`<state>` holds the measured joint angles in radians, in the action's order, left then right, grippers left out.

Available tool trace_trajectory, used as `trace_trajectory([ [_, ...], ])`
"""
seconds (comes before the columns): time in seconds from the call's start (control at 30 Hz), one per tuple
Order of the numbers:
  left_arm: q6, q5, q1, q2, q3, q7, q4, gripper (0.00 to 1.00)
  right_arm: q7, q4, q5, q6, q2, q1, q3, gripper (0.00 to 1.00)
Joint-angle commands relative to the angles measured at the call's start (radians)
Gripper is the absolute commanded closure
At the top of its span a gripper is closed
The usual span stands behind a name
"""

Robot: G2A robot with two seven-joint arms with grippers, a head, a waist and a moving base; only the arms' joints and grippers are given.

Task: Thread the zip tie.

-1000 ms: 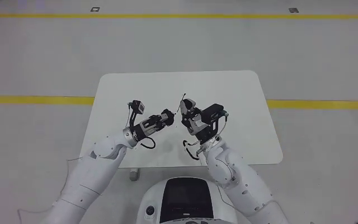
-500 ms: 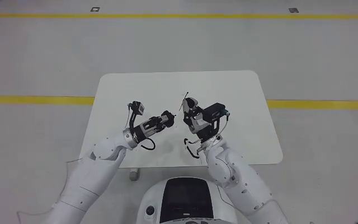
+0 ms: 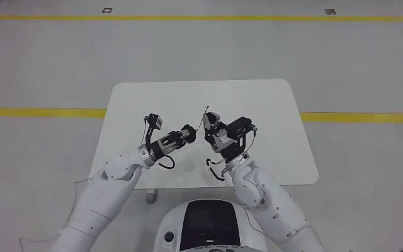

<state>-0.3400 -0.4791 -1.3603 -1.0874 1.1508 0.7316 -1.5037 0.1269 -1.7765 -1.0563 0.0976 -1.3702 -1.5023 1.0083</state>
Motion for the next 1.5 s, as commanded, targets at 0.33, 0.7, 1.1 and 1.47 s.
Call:
trace_trajectory([
  [0.33, 0.0, 0.0, 0.0, 0.0, 0.0, 0.0, 0.0, 1.0, -0.006, 0.017, -0.002, -0.006, -0.003, 0.002, -0.005, 1.0],
  [0.7, 0.0, 0.0, 0.0, 0.0, 0.0, 0.0, 0.0, 1.0, -0.003, 0.02, 0.0, -0.013, -0.006, 0.0, -0.008, 1.0],
  [1.1, 0.0, 0.0, 0.0, 0.0, 0.0, 0.0, 0.0, 1.0, 0.01, 0.009, -0.005, -0.006, -0.007, -0.01, -0.008, 1.0],
  [1.47, 0.0, 0.0, 0.0, 0.0, 0.0, 0.0, 0.0, 1.0, 0.012, 0.019, -0.004, -0.006, -0.009, -0.005, -0.009, 1.0],
])
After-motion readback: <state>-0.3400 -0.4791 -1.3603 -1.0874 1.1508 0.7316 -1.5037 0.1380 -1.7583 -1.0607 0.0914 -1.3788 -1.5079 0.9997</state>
